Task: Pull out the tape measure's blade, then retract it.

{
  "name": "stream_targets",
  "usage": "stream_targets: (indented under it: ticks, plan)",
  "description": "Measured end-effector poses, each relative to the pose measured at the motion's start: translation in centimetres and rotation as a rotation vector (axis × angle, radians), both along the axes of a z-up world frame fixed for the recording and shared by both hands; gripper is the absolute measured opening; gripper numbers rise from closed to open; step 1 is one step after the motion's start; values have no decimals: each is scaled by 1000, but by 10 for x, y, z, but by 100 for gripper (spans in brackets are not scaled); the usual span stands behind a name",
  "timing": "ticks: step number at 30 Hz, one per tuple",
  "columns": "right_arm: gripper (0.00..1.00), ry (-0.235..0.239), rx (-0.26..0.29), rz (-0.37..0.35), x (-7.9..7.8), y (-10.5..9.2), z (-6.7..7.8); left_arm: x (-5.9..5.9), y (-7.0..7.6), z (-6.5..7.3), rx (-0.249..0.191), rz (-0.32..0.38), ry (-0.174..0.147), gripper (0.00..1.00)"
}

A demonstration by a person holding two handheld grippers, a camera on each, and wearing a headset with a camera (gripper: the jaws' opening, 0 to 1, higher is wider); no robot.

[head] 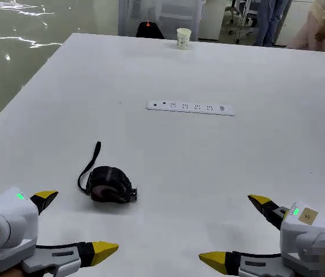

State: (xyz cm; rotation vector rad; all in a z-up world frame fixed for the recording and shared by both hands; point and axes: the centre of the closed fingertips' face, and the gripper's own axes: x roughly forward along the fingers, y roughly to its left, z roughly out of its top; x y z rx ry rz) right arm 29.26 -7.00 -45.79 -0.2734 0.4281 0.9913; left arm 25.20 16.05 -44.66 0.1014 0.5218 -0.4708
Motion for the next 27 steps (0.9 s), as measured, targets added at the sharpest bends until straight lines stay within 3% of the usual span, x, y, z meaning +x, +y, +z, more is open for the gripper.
stream_targets:
  ticks: [6, 8, 16, 27]
  plan:
    - [99, -2, 23, -30, -4, -6, 4, -3, -1, 3, -13, -6, -11, 99]
    - [99, -24, 32, -46, -2, -8, 6, -3, -1, 3, -20, -2, -14, 99]
    - [99, -3, 43, -50, -10, -12, 6, -6, -3, 6, -38, -8, -25, 99]
    - [99, 19, 37, -43, -17, -13, 3, -10, -4, 2, -39, -15, -8, 99]
